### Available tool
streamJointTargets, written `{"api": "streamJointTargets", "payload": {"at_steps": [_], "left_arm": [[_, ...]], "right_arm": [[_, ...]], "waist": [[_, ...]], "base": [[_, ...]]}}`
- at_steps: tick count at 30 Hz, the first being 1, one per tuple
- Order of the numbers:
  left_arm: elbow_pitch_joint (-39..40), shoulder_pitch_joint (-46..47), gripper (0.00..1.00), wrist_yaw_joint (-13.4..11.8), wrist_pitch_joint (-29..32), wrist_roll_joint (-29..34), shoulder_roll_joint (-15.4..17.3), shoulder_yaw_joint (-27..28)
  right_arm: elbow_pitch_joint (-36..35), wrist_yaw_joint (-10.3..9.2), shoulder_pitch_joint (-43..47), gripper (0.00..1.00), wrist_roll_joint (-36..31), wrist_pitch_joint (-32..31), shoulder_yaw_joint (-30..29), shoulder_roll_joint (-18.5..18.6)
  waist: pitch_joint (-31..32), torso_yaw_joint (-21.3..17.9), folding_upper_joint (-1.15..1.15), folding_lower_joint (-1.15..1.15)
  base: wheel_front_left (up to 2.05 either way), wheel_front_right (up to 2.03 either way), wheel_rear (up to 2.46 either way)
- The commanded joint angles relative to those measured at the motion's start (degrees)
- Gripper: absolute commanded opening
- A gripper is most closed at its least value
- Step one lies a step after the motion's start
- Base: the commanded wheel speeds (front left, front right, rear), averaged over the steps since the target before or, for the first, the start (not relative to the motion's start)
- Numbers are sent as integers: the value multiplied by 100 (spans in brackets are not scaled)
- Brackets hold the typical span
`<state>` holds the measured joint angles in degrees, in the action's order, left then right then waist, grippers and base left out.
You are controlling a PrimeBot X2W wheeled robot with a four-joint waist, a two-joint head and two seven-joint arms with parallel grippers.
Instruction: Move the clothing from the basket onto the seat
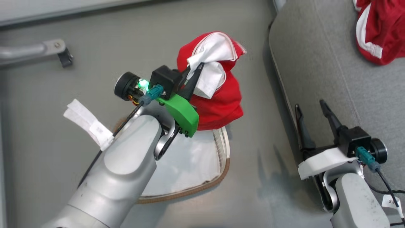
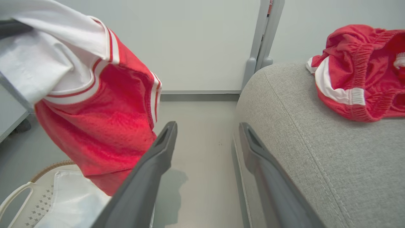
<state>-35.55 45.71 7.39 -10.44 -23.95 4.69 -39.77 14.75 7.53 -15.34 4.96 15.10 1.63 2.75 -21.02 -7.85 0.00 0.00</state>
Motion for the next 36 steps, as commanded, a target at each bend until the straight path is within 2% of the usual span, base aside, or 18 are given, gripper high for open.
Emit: {"api": "streamJointTargets", "payload": {"at_steps": [1, 8, 13, 22, 26, 36], "left_arm": [[155, 121, 0, 13, 80, -148, 97, -112], [497, 570, 0, 14, 396, -931, 304, -394], [471, 967, 0, 14, 606, -1326, 342, -439], [447, 1372, 0, 15, 735, -1680, 289, -559], [488, 1344, 0, 15, 696, -1763, 301, -658], [724, 1333, 0, 14, 656, -1962, 223, -856]], "right_arm": [[68, -8, 172, 100, -5, 10, 29, 26], [282, -8, 312, 100, 49, 10, 309, 26], [336, -8, 157, 100, 109, 10, 765, 25], [423, -8, -420, 100, 456, 10, 1845, 26], [592, -8, -739, 100, 461, 10, 2154, 26], [1431, -8, -1388, 100, 530, 10, 2457, 22]], "waist": [[1070, 363, 0, 0], [1806, 285, 0, 0], [2109, 196, 0, 0], [2223, 198, 0, 0], [2245, 248, 0, 0], [2247, 401, 0, 0]], "base": [[0, 0, 0], [0, 0, 0], [0, 0, 0], [0, 0, 0], [0, 0, 0], [0, 0, 0]]}}
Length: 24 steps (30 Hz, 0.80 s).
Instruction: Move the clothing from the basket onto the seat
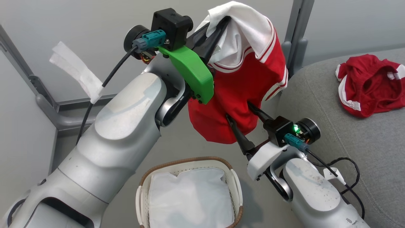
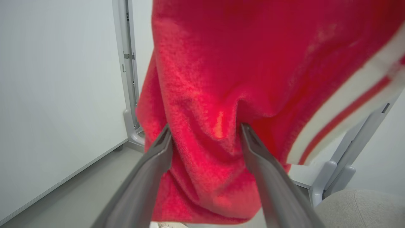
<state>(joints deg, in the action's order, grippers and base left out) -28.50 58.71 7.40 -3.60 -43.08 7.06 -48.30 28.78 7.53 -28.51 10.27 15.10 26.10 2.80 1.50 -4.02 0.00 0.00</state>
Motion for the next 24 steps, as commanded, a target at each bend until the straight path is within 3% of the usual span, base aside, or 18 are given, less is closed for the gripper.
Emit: {"api": "streamJointTargets", "payload": {"at_steps": [1, 13, 14, 15, 16, 24], "left_arm": [[43, 46, 0, 13, -21, -59, -15, -18], [180, 26, 0, 13, -5, -135, -35, -141], [180, 10, 0, 14, -7, -147, -32, -147], [180, -2, 0, 14, -9, -152, -30, -151], [178, -20, 0, 10, -13, -166, -23, -149], [87, -206, 0, -114, -95, -229, 131, -63]], "right_arm": [[100, -8, -134, 100, 9, 10, 31, 17], [798, -8, -984, 100, 539, 9, 891, 19], [842, -8, -1044, 52, 571, 9, 928, 19], [873, -8, -1095, 33, 591, 9, 960, 19], [887, -8, -1147, 0, 603, 9, 988, 15], [815, -8, -1200, 0, 487, 9, 871, 19]], "waist": [[-8, 29, 0, 0], [-3, 185, 0, 0], [-2, 200, 0, 0], [-2, 212, 0, 0], [-3, 225, 0, 0], [-1, 213, 0, 0]], "base": [[0, 0, 0], [0, 0, 0], [0, 0, 0], [0, 0, 0], [0, 0, 0], [0, 0, 0]]}}
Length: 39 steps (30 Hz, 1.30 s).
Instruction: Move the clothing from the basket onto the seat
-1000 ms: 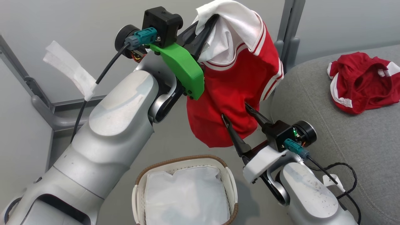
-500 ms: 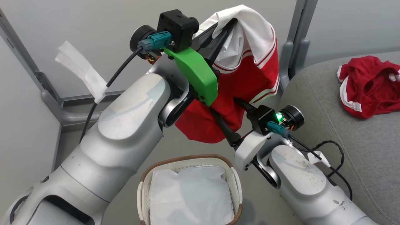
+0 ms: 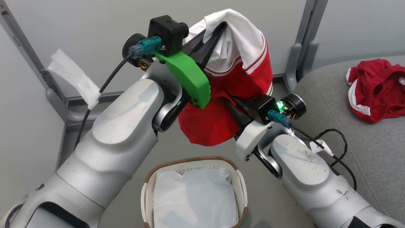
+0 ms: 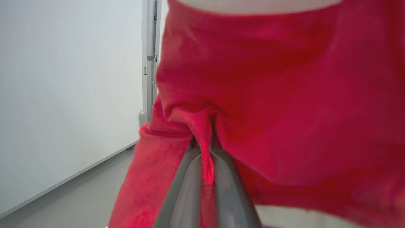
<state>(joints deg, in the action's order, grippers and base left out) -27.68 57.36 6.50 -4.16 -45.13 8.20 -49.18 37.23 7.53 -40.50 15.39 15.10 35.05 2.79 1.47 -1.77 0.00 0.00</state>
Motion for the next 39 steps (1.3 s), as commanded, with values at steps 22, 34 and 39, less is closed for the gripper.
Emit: {"api": "streamJointTargets", "payload": {"at_steps": [22, 34, 39], "left_arm": [[-466, -1498, 100, -92, -794, -61, 175, -250], [-100, -2230, 100, -275, -1063, 350, 139, -497], [-38, -2178, 100, -331, -1082, 492, 166, -547]], "right_arm": [[-760, -8, 489, 0, -755, 9, -1486, 350], [-1162, -8, 575, 0, -982, -35, -2230, 765], [-1395, -8, 638, 0, -1009, -91, -2427, 843]], "waist": [[-79, -881, 0, 0], [-565, -2261, 0, 0], [-782, -2751, 0, 0]], "base": [[0, 0, 0], [0, 0, 0], [0, 0, 0]]}}
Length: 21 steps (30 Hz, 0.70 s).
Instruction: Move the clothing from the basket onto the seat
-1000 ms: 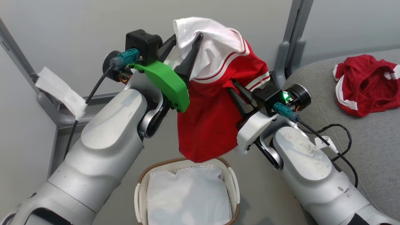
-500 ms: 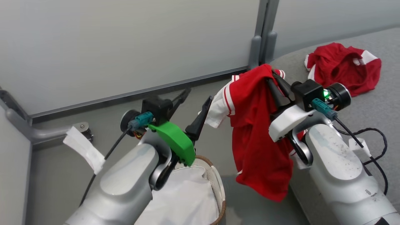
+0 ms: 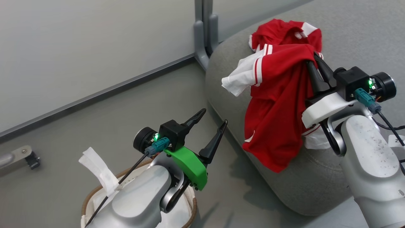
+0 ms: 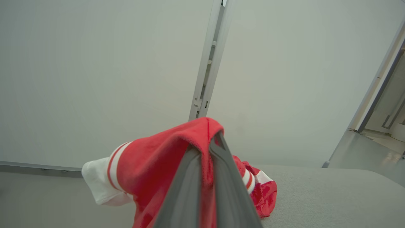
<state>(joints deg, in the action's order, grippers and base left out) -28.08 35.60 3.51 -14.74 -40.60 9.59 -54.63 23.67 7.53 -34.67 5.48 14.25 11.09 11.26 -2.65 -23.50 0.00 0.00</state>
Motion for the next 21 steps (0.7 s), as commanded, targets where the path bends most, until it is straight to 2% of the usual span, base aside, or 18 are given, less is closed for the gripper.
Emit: {"api": "streamJointTargets", "payload": {"at_steps": [1, 4, 11, 14, 21], "left_arm": [[9, 10, 100, -43, -24, 57, 36, -2], [23, 65, 100, -37, -24, 89, 19, -39], [20, 204, 100, 27, 21, 159, 3, -140], [45, 226, 100, -28, 29, 187, 57, -141], [276, 342, 100, -105, 111, 314, 135, -211]], "right_arm": [[-84, -8, 74, 0, -20, -9, -47, 2], [-230, -8, 172, 0, -20, -49, -182, 48], [-537, -8, 371, 0, -23, -87, -497, 61], [-558, -8, 224, 0, -40, -112, -531, -57], [-437, -8, -677, 0, 34, -284, -634, 240]], "waist": [[-409, -655, 0, 0], [-526, -822, 0, 0], [-737, -860, 0, 0], [-815, -857, 0, 0], [-1182, -442, 0, 0]], "base": [[0, 0, 0], [0, 0, 0], [0, 0, 0], [0, 0, 0], [0, 0, 0]]}}
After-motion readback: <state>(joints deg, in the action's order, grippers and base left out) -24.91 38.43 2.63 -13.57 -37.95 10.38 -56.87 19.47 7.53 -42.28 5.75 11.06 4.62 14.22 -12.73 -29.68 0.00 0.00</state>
